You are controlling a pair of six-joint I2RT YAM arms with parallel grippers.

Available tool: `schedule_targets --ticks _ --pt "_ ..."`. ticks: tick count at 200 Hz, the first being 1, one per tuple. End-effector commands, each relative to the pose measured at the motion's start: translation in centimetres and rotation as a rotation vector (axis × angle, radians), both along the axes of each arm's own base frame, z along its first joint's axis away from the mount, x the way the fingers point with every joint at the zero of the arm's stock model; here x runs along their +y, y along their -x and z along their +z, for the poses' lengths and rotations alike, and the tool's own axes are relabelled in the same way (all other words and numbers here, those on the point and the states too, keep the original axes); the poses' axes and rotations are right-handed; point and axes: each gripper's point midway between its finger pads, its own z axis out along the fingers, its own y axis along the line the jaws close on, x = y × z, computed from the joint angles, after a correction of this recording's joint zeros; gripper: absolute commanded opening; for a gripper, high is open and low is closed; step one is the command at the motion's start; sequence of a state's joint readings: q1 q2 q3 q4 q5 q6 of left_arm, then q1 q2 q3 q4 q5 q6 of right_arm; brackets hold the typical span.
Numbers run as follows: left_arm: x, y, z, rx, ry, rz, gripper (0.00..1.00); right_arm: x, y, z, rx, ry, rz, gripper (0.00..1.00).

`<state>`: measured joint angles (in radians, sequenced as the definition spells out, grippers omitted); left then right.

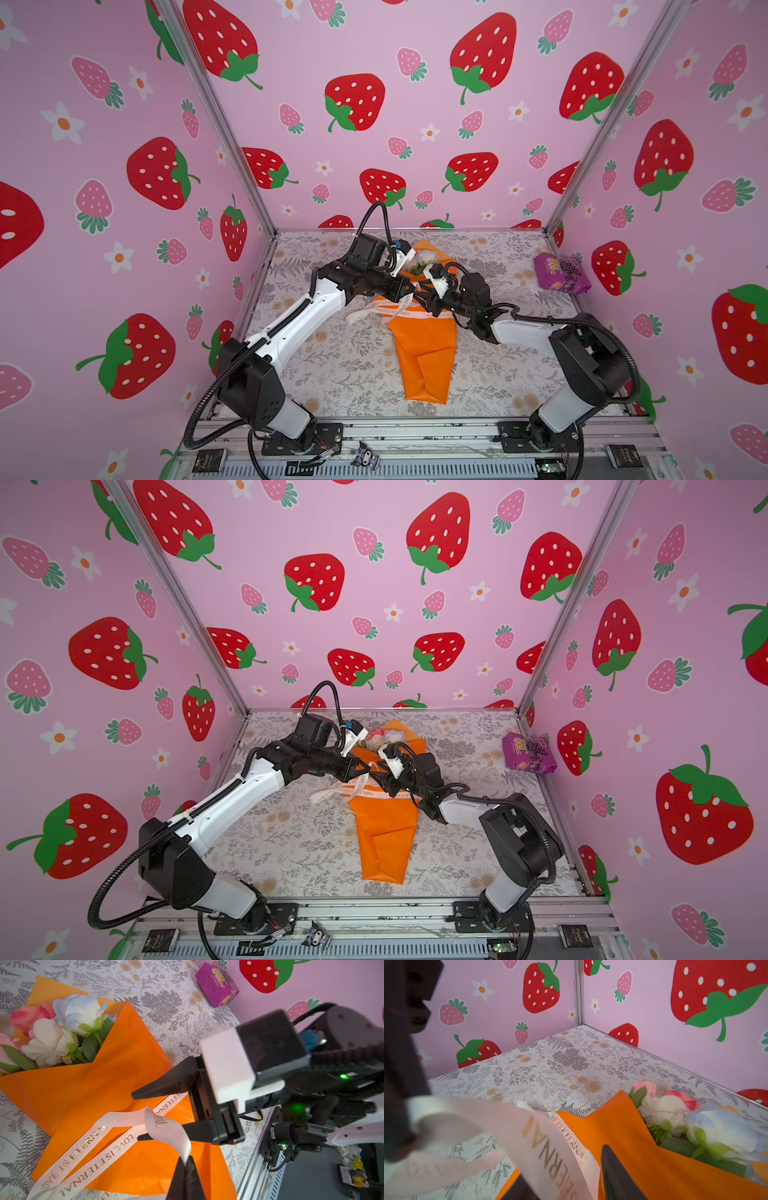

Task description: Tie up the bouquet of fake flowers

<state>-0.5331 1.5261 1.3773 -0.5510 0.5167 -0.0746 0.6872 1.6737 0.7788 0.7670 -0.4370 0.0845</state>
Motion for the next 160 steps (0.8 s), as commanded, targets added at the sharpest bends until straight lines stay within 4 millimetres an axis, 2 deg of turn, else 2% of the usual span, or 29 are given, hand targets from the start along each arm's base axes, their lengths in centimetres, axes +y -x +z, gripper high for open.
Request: schedule_targets --ticks 1,33,65,76,96,111,128,138,160 --pt "0.0 -0.2 1.2 -0.039 0.012 -0.002 0.02 0.6 -0.8 1.2 -0.024 -0.045 -0.023 0.22" --pt "2.6 -2.7 -0.4 -0.073 -0.103 0.187 0.02 -2.9 -2.3 -0.2 0.058 -0.031 -0.207 0.00" --pt "5.8 -5.9 -3.8 -0.053 -0.321 0.377 0.04 -6.6 -4.1 -1.4 0.186 0.057 -0.359 0.00" --pt "6.5 -6.9 -4.5 -0.045 -0.378 0.425 0.17 -7.7 -4.7 -2.2 0.239 0.108 -0.409 0.00" --pt "5.4 -7.4 -5.3 -0.006 -0.389 0.385 0.33 -9.0 -5.7 -3.5 0.363 0.154 -0.445 0.00" --pt "4.1 -7.1 -5.4 0.007 -0.348 0.347 0.42 -8.9 -6.0 -4.3 0.440 0.159 -0.431 0.00" --pt "2.6 -6.2 -5.4 0.008 -0.302 0.281 0.43 -8.9 -6.6 -5.0 0.518 0.152 -0.441 0.00" --pt "1.0 -4.9 -5.2 0.013 -0.247 0.198 0.43 -8.6 -7.1 -5.2 0.566 0.134 -0.431 0.00" --pt "-1.5 -2.9 -5.9 -0.016 -0.221 0.073 0.41 -7.8 -8.3 -4.8 0.610 0.098 -0.418 0.00"
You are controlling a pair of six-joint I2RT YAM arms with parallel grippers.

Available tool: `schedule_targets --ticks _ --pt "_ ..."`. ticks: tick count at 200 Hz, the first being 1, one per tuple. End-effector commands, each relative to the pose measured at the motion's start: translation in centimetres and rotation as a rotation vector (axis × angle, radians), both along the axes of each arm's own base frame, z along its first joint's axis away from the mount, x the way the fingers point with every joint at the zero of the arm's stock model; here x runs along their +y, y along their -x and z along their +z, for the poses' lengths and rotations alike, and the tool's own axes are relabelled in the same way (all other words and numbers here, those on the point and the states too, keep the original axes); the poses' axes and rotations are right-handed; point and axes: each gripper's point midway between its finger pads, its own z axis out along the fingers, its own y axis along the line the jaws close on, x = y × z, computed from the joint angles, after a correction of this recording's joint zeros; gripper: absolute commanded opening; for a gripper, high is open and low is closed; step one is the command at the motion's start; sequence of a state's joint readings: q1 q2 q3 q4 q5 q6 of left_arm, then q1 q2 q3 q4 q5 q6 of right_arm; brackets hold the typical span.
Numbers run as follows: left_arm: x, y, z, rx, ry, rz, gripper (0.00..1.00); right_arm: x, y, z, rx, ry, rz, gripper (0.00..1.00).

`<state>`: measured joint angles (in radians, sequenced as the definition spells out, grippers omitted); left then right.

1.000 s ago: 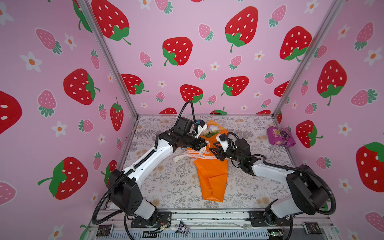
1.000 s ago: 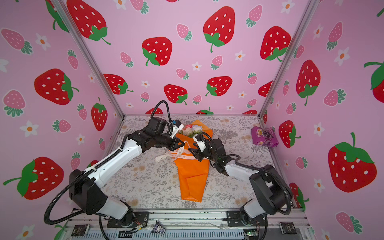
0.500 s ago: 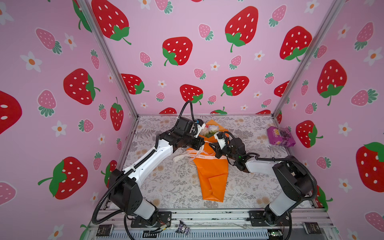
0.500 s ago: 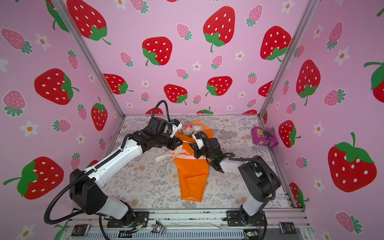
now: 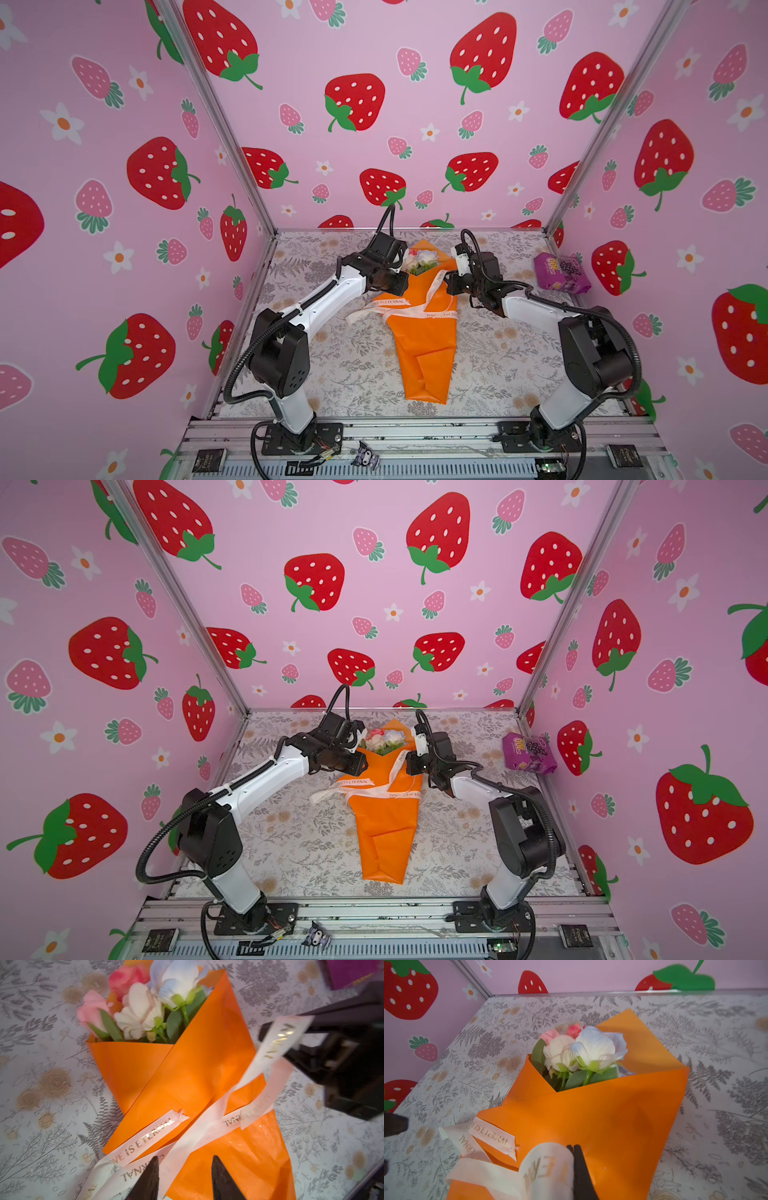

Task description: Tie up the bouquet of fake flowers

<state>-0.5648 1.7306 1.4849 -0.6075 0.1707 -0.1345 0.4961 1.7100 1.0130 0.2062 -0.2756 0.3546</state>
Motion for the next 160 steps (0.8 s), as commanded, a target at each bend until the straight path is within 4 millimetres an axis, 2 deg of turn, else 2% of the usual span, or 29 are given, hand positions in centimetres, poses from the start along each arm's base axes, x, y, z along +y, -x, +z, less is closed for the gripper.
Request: schedule_targets --ticks 1,22,53,76,106,142,160 --pt "-3.1 2.6 0.6 -0.027 0.059 -0.166 0.41 0.7 0.0 -0.7 0.127 -0.047 0.002 0.00" --pt "-4.2 3.3 -1.2 0.007 0.035 -0.220 0.41 0.5 -1.6 0.7 0.112 -0.074 -0.034 0.00" --pt "-4.7 2.7 -3.8 0.022 -0.051 -0.231 0.43 0.5 -2.7 2.5 0.079 -0.090 -0.042 0.00" --pt "-3.4 1.3 -5.4 -0.002 -0.195 -0.207 0.45 0.3 -2.7 2.2 0.089 -0.080 -0.052 0.00" --pt "-1.1 0.4 -7.1 -0.044 -0.348 -0.207 0.54 -0.4 -2.6 1.7 0.101 -0.072 -0.078 0.00" --pt "-1.3 1.5 -8.9 0.017 -0.400 -0.315 0.57 -0.4 -2.6 1.5 0.118 -0.078 -0.080 0.00" --pt "-2.2 1.8 -9.1 0.028 -0.383 -0.355 0.58 -0.3 -2.6 1.5 0.122 -0.083 -0.077 0.00"
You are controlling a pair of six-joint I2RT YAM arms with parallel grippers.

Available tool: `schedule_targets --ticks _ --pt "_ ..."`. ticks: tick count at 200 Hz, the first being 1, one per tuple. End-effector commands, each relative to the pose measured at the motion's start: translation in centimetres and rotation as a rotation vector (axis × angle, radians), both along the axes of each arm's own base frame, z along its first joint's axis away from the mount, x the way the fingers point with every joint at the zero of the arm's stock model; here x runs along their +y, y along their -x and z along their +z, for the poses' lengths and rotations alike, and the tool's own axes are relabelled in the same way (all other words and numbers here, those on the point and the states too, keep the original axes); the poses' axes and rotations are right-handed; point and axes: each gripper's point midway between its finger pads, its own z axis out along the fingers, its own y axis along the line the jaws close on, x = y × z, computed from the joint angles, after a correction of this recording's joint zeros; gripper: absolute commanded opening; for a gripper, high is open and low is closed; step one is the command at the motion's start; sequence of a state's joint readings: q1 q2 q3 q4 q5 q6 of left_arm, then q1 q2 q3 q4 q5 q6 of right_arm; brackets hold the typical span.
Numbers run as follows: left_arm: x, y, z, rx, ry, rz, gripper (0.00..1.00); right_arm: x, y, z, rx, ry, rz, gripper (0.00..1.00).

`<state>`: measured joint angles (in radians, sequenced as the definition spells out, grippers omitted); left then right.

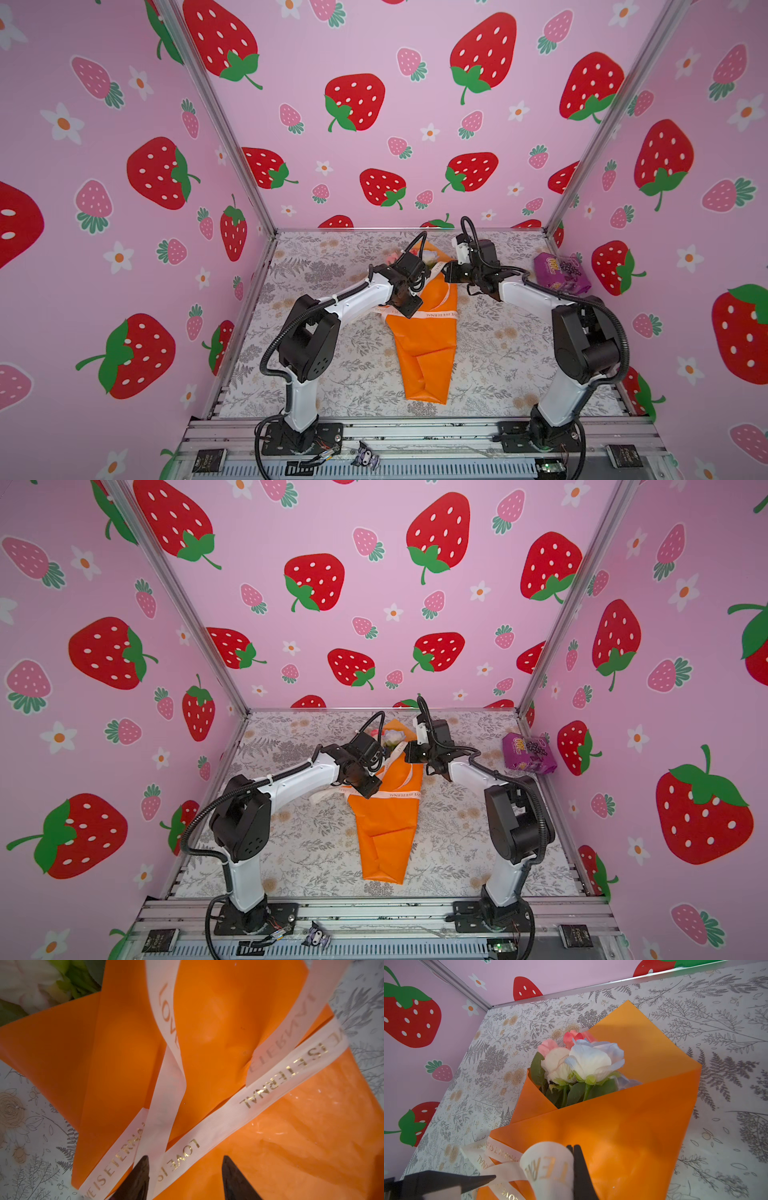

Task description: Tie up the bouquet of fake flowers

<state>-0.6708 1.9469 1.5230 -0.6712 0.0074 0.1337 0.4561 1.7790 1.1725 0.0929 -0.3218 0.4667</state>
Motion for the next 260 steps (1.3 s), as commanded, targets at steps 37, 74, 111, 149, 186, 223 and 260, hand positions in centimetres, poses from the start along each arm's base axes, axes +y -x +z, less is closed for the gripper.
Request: schedule_targets --ticks 37,74,111,149,186,223,260 --pt "-1.0 0.0 -1.4 0.041 -0.065 -0.107 0.58 -0.6 0.2 -0.8 0.037 0.000 -0.017 0.00" --pt "-0.7 -0.1 -2.6 0.049 -0.091 -0.113 0.58 -1.5 0.7 -2.0 0.063 0.004 -0.034 0.00" --pt "-0.7 0.3 -3.9 0.085 -0.101 -0.116 0.58 -1.8 1.0 -2.8 0.083 0.000 -0.040 0.00" --pt "-0.3 1.0 -4.7 0.109 -0.108 -0.112 0.47 -2.0 1.3 -3.5 0.099 0.006 -0.041 0.00" --pt "-0.2 1.4 -4.8 0.111 -0.097 -0.103 0.29 -2.2 1.3 -3.8 0.102 0.007 -0.050 0.00" --pt "-0.5 1.2 -3.6 0.060 -0.081 -0.090 0.10 -2.3 1.3 -3.7 0.101 0.003 -0.056 0.00" --pt "-0.7 1.2 -1.3 0.021 -0.029 -0.073 0.00 -1.9 1.5 -3.6 0.101 -0.016 -0.033 0.00"
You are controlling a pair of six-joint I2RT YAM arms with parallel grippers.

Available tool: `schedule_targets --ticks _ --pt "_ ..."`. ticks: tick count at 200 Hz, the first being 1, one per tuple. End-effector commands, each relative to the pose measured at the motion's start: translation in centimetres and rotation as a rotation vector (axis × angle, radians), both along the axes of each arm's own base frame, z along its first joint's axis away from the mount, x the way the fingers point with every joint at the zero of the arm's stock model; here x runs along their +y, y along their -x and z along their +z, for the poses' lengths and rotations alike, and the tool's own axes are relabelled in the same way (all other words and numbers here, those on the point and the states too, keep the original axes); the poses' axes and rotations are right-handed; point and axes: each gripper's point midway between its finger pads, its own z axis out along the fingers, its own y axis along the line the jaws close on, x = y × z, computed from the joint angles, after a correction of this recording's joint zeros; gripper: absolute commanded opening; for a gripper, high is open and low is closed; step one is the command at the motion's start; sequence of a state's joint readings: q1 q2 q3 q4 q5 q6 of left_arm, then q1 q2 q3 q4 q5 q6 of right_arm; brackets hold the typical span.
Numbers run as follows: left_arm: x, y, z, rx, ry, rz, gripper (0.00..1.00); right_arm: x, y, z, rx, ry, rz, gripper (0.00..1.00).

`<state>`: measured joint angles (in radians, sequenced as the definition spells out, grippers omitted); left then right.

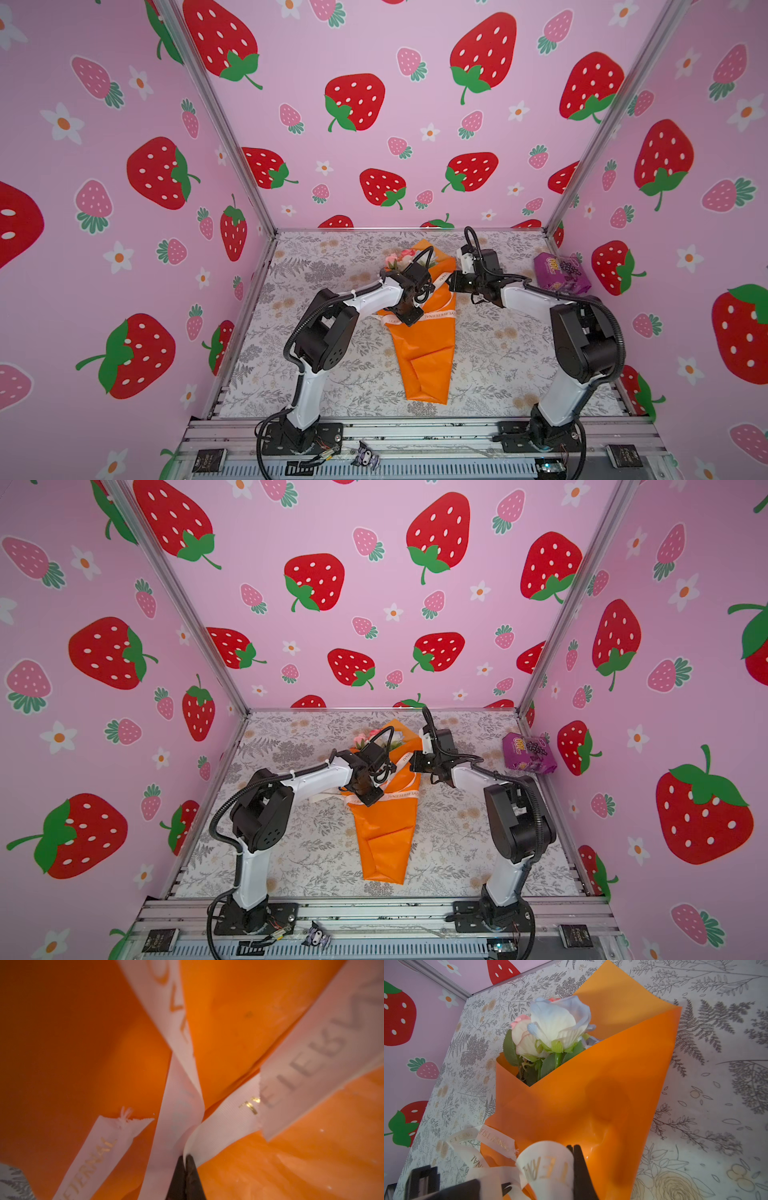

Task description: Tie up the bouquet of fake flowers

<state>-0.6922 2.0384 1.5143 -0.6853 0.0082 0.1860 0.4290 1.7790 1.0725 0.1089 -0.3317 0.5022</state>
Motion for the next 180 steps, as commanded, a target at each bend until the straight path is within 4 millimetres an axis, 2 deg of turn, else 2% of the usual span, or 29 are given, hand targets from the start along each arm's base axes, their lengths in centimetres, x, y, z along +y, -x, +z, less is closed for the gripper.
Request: schedule_targets --ticks 1,54,72,107,123,136,162,180 --pt "-0.7 -0.2 3.1 -0.056 0.059 -0.002 0.00 0.1 0.1 0.3 0.000 -0.029 0.006 0.00" --pt "-0.4 0.5 4.7 -0.073 0.102 0.011 0.00 1.3 0.1 1.3 -0.015 -0.114 0.039 0.00" --pt "-0.4 0.6 5.1 -0.072 0.111 0.017 0.00 1.8 -0.3 2.7 -0.037 -0.170 0.045 0.00" --pt "-0.3 0.6 5.7 -0.087 0.121 0.021 0.00 1.4 -2.5 5.4 -0.109 -0.231 -0.022 0.01" --pt "-0.3 0.7 5.8 -0.087 0.124 0.020 0.00 1.9 -3.4 6.5 -0.154 -0.237 -0.010 0.01" --pt "-0.4 0.7 5.9 -0.085 0.129 0.022 0.00 2.5 -3.7 5.5 -0.131 -0.239 0.010 0.01" --pt "-0.6 0.7 6.5 -0.097 0.149 0.025 0.00 3.5 -2.8 3.3 -0.092 -0.240 0.046 0.01" --pt "-0.6 0.7 6.9 -0.104 0.162 0.026 0.00 4.2 -2.4 2.6 -0.082 -0.240 0.077 0.01"
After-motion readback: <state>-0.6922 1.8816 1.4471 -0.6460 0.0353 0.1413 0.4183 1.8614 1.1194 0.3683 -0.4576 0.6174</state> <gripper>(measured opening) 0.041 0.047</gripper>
